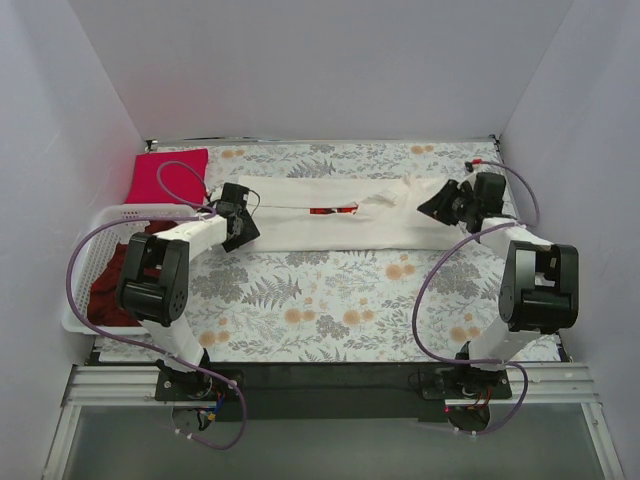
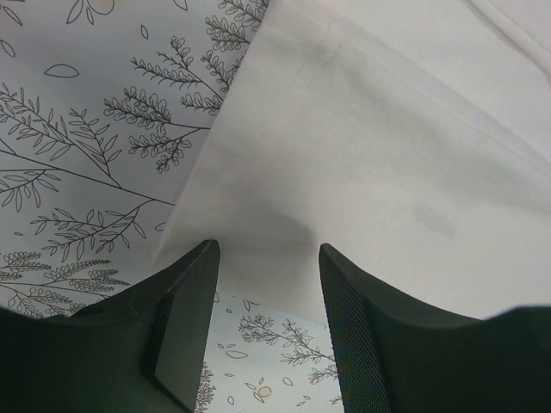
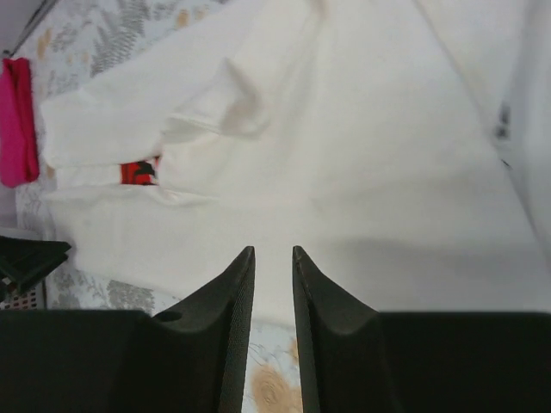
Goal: Fold and stack the t-shirts
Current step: Fold the tshirt
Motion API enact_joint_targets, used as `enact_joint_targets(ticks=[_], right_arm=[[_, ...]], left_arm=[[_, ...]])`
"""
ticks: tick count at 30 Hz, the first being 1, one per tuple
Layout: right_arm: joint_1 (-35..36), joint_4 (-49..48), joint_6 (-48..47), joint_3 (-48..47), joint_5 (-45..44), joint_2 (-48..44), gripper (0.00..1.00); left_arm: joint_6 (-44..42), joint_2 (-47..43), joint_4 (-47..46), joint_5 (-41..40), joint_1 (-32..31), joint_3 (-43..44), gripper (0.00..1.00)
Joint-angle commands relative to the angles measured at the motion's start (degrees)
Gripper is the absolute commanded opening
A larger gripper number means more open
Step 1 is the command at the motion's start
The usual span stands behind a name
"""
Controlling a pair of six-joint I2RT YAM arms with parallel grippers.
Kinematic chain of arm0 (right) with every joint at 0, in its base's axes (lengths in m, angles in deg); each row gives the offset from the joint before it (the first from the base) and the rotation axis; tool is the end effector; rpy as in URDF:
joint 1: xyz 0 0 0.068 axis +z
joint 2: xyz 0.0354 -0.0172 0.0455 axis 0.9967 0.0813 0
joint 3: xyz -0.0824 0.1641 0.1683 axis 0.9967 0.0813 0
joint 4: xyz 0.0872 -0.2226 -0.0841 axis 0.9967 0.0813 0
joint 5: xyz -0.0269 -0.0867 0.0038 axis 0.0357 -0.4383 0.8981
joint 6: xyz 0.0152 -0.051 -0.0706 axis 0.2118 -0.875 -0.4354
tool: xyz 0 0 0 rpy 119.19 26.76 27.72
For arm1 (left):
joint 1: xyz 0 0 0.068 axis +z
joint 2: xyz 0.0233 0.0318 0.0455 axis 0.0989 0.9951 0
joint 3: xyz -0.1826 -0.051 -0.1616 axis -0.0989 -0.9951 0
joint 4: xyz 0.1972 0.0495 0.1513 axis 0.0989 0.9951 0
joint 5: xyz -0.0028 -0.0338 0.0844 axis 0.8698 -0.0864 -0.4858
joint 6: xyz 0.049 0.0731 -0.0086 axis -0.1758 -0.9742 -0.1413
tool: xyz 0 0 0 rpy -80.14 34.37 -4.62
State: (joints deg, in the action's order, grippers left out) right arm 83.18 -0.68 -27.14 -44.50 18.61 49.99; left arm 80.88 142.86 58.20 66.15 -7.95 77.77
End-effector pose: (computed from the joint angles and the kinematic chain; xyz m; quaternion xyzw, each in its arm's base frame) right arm 0.3841 0.0209 0.1724 0.1173 0.8460 0.3062 0.4205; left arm 0.3456 -0.0634 0.1062 -0.5211 0.8107 -0.0787 0.2551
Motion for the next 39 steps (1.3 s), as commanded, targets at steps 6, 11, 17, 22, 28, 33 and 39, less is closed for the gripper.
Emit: enact_joint_targets(ticks=[6, 11, 17, 22, 28, 33, 39], right_arm=[[-11.7, -4.2, 1.1, 13.6, 0.0, 0.3, 0.31], [-17.8, -4.8, 1.0, 16.7, -0.6, 3.6, 0.31], [-23.0, -1.7, 2.5, 20.3, 0.4, -2.4, 0.31], [-23.1, 6.7, -0.5, 22.1, -0.6, -10.9, 0.31], [-19.7, 6.8, -1.0, 20.8, 0.0, -18.1, 0.36], [-10.7, 6.8, -3.0, 13.6, 0.2, -15.4, 0.43], [-2.1, 6.8, -5.3, 3.5, 0.4, -6.8, 0.43]], left_arm=[[0.3, -1.3, 5.5, -2.6, 0.2, -3.2, 0.49], [0.9, -1.6, 6.6, -3.6, 0.2, -5.2, 0.5], [2.6, -6.0, 9.1, -1.8, 0.2, -11.3, 0.5], [4.6, -15.8, 10.9, 0.9, 0.3, -17.5, 0.5], [1.1, -21.8, 11.6, -1.5, -0.7, -12.7, 0.6], [-4.9, -18.6, 9.2, -5.0, -9.2, -1.7, 0.67], [-19.4, -7.9, -3.2, -0.6, -17.1, 7.2, 0.7]])
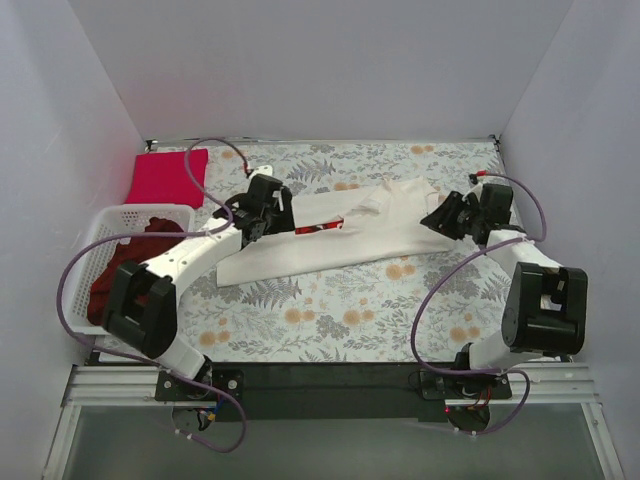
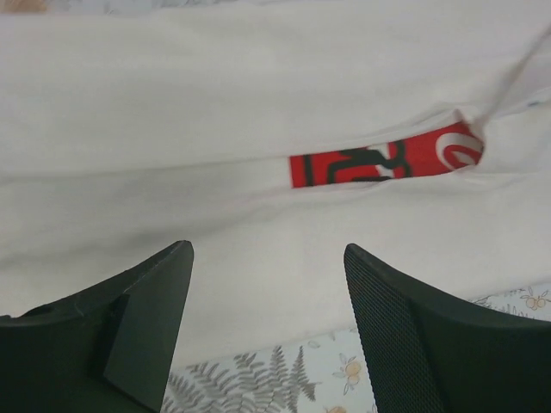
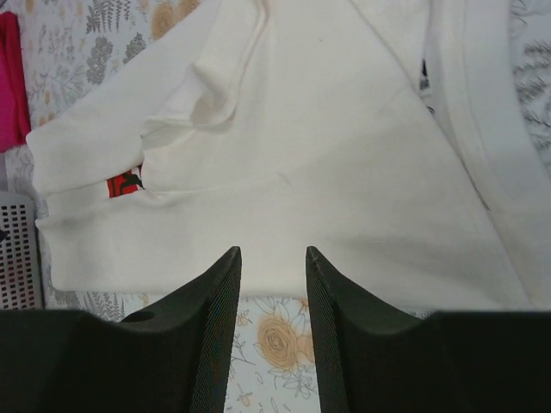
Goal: Fold and stack the t-shirts
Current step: Fold the tshirt
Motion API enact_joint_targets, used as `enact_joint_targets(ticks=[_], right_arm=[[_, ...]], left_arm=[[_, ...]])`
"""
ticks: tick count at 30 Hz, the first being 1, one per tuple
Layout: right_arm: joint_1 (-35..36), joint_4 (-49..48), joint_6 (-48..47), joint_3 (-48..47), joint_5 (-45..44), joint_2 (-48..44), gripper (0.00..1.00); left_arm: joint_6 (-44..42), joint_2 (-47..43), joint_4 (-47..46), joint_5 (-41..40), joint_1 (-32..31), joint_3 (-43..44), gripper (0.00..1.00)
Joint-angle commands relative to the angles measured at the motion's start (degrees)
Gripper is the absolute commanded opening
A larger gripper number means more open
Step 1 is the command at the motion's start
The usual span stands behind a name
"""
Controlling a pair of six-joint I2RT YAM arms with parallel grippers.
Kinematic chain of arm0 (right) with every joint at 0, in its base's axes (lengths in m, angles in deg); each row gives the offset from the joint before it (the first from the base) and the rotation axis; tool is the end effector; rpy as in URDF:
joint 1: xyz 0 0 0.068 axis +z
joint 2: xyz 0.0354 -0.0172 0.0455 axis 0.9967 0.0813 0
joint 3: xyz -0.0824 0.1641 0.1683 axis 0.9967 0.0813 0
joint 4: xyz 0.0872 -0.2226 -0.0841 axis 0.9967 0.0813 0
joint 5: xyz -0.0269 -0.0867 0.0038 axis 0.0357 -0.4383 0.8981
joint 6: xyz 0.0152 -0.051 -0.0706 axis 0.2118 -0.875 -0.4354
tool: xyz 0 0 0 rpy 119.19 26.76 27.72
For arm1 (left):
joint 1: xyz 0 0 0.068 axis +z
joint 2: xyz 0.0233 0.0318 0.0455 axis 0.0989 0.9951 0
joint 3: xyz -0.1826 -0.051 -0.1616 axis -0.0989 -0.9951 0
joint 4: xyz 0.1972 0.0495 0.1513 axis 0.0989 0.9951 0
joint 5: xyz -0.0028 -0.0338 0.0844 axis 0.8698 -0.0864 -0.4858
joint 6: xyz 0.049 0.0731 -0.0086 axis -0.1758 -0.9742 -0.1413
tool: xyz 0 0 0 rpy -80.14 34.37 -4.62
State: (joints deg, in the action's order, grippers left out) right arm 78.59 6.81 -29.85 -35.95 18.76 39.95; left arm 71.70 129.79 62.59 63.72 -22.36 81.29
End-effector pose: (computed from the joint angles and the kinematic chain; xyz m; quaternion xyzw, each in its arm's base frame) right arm 0.3372 -0.0041 0.1654 0.1476 0.8638 0.2778 0.3935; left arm 0.3150 -0.1417 0.1951 -0.3524 0.8620 -0.1528 0.3309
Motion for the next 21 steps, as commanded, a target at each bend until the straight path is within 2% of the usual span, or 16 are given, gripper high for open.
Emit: enact_joint_targets(ticks=[1, 2, 6, 9, 17, 21], right_arm=[[3.0, -0.8, -2.9, -6.4, 0.5, 4.3, 0.43], [3.7, -0.7, -3.0, -7.6, 0.9, 6.4, 0.43], [4.3, -0.8, -3.5, -12.7, 1.4, 10.8, 0.43], [4.4, -0.7, -4.2, -15.4, 1.8, 13.3, 0.43], [4.5, -0.8, -4.5, -20.0, 2.2, 18.5, 0.44], [4.4, -0.7, -4.5, -21.5, 1.8, 19.7, 0.44]], left_arm=[[-12.7, 6.8, -9.4, 2.3, -3.6, 6.5, 0.7], [-17.8, 8.5, -11.2, 2.3, -5.5, 8.1, 0.7], [-28.0, 18.3, -20.3, 1.2, -9.1, 15.1, 0.71], [-33.7, 24.1, -22.8, 5.9, -10.1, 21.4, 0.7], [-41.0, 35.5, -21.1, 24.8, -10.7, 36.4, 0.66], [-42.3, 40.1, -18.2, 31.0, -10.7, 41.4, 0.66]])
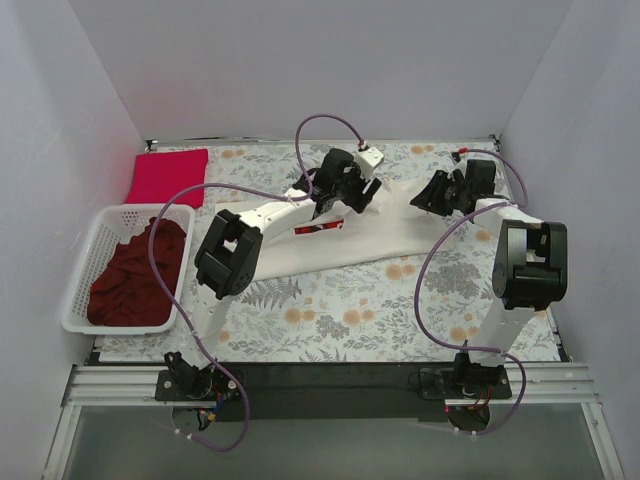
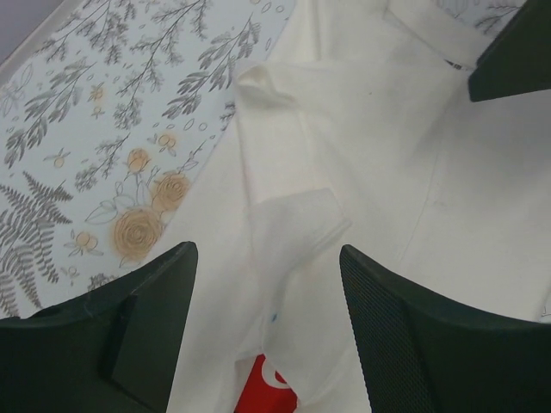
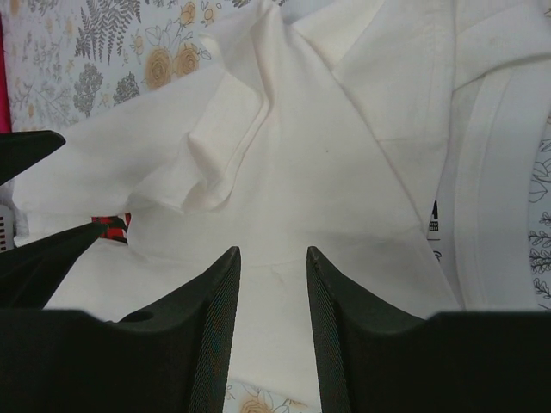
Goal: Fold and stack the t-shirts
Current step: Fold the tshirt
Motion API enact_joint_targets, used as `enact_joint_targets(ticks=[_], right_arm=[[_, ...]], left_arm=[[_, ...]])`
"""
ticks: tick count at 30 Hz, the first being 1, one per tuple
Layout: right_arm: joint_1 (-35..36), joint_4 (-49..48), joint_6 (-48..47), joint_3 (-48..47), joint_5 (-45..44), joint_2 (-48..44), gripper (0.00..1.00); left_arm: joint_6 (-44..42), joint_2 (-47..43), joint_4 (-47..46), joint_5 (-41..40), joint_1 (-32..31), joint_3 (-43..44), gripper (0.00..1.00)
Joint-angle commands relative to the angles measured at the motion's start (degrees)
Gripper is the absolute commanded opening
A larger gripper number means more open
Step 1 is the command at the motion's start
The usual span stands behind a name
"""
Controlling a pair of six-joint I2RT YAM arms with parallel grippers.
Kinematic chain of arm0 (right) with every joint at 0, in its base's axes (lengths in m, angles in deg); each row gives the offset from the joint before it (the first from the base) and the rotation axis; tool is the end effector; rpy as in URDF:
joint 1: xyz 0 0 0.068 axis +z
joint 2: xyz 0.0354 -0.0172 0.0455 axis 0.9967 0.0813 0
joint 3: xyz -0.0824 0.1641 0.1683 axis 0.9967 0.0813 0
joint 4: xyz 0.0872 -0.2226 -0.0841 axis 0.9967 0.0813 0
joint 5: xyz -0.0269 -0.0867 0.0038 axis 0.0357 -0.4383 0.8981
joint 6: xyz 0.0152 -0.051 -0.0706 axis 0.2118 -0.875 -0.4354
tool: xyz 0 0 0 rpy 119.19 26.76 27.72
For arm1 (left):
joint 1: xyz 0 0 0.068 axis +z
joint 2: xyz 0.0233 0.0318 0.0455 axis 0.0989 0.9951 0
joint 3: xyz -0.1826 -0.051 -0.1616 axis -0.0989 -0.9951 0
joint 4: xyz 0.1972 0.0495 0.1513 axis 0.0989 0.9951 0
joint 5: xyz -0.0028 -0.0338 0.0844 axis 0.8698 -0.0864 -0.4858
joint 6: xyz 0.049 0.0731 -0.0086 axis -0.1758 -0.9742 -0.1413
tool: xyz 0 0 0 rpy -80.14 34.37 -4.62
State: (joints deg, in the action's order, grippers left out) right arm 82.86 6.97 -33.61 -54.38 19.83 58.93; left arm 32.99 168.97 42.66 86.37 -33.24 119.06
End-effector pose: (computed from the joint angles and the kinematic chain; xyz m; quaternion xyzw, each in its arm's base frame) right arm 0.4127 0.0190 0.1566 0.0842 0.8733 0.2871 0.3845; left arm 0.4084 -0.3397 0.1771 0.1099 0.8654 -0.3032 0.3835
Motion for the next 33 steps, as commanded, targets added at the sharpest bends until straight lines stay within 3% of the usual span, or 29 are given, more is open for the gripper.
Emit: enact_joint_targets(ticks=[1, 17, 28, 33], right_arm=[[0.1, -0.9, -0.7, -3.3, 0.6, 1.1, 0.44], [0.1, -1.0, 0.0, -5.9, 1.4, 4.5, 0.44], [2.3, -1.2, 0.9, -12.9, 1.1, 10.2, 0.43], [4.2, -2.8, 1.5, -17.2, 0.2, 13.7, 0.44]], left_arm=[[-4.0, 1.4, 1.9, 9.0, 0.2, 4.0, 0.66], [-6.5, 10.1, 3.7, 8.4, 0.1, 10.3, 0.57], [-4.3, 11.1, 2.5, 10.0, 0.2, 12.1, 0.42], [-3.8, 11.2, 2.3, 11.3, 0.2, 11.8, 0.29]])
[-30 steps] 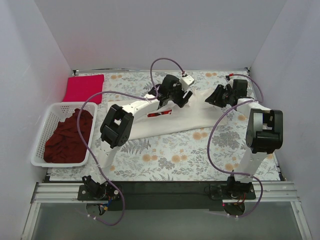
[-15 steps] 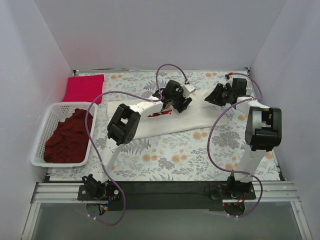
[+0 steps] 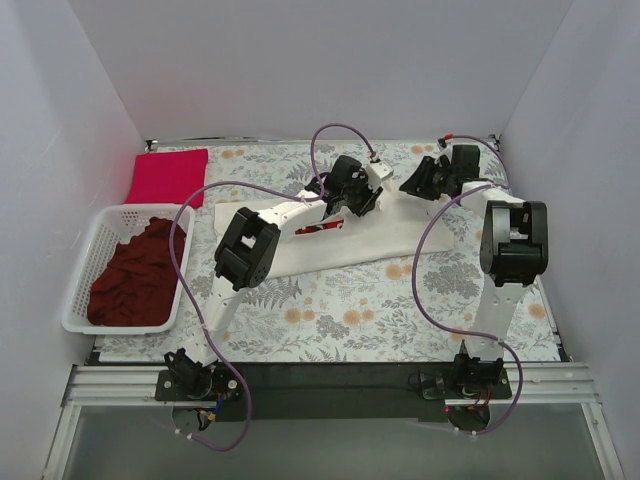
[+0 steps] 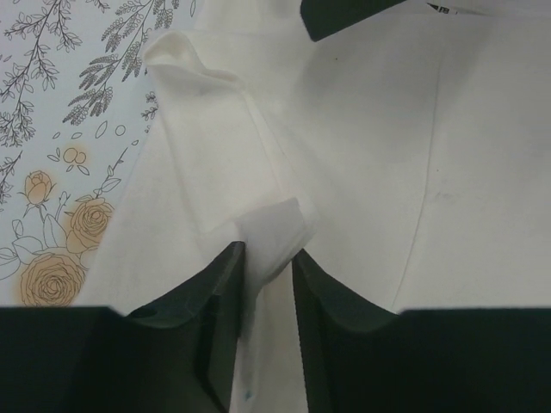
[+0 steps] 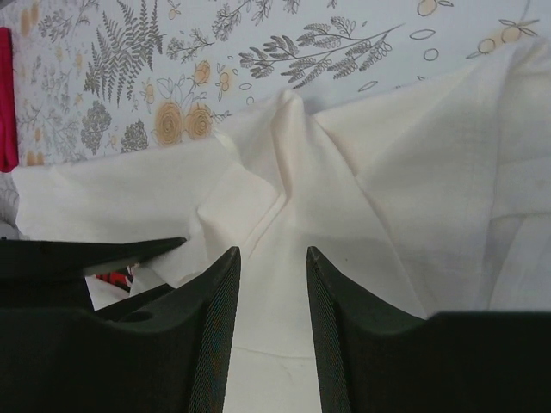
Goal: Fold and stack the t-shirts
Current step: Fold the tshirt
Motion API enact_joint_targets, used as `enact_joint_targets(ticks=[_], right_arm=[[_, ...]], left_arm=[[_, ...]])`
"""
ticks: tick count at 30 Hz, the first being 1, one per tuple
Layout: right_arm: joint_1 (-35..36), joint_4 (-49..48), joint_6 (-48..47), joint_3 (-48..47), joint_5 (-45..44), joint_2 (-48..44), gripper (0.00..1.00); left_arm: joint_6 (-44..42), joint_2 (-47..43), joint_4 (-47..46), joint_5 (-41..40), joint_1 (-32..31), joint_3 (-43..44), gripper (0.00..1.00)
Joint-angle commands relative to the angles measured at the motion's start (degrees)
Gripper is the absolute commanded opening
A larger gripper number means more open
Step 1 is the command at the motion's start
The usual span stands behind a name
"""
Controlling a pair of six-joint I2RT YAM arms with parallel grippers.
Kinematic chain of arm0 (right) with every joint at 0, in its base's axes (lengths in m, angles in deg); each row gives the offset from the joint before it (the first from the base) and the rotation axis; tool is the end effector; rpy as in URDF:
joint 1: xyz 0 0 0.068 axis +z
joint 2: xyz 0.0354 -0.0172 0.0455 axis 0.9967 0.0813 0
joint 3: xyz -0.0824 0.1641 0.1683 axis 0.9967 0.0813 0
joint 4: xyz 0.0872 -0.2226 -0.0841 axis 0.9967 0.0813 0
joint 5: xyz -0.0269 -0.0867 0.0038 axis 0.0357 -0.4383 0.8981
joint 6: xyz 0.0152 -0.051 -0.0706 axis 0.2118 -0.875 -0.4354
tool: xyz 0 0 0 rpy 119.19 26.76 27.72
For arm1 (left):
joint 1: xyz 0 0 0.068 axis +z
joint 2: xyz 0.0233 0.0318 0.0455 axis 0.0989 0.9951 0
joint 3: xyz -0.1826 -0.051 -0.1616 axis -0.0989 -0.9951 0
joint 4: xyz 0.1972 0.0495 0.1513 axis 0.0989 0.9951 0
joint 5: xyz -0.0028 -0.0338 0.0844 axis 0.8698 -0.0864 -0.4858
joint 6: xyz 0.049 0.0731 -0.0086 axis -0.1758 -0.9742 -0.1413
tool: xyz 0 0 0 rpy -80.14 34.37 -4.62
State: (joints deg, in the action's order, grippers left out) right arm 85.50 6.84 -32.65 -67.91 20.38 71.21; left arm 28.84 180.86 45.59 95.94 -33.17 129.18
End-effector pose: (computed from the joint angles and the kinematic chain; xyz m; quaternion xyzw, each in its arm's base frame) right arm 0.4635 0.0388 0.1471 0.0656 0.8692 0.3039 0.3844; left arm 0.4210 -0.3656 0.1273 0.1777 0.8685 -0.3327 0.3217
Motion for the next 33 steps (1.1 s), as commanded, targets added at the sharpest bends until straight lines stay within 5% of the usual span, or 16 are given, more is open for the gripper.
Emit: enact_joint_targets(ticks=[1, 3, 5, 21, 24, 27, 28, 33], right_arm=[[1.9, -3.1, 0.9, -4.3, -0.3, 1.9, 0.44], [2.5, -3.9, 1.2, -6.1, -0.6, 3.5, 0.44], [3.0, -4.5, 1.5, -7.3, -0.9, 4.5, 0.44], [5.4, -6.1, 2.7, -13.8, -5.3, 10.9, 0.46], [5.4, -6.0, 2.6, -13.8, -6.4, 10.8, 0.37], [5.3, -6.0, 2.3, -12.9, -7.3, 9.5, 0.17], [5.3, -6.0, 2.2, -12.6, -7.5, 8.9, 0.02], [4.7, -5.9, 1.6, -10.9, -7.1, 5.5, 0.01]], left_arm=[[0.4, -0.8, -0.8, 1.8, 0.1, 1.5, 0.23], [0.6, -1.2, -0.8, 2.2, 0.1, 1.3, 0.06], [0.9, -1.6, -0.7, 2.4, 0.1, 0.9, 0.0], [0.1, -3.6, -0.8, 1.9, 0.1, -1.4, 0.0], [-0.1, -3.8, -0.8, 1.6, 0.1, -1.6, 0.0], [-0.1, -4.5, -0.8, 1.2, 0.1, -1.8, 0.0], [-0.1, -5.1, -0.4, 1.0, 0.1, -2.1, 0.0], [-0.5, -6.8, -0.6, -0.1, 0.1, -3.2, 0.0]])
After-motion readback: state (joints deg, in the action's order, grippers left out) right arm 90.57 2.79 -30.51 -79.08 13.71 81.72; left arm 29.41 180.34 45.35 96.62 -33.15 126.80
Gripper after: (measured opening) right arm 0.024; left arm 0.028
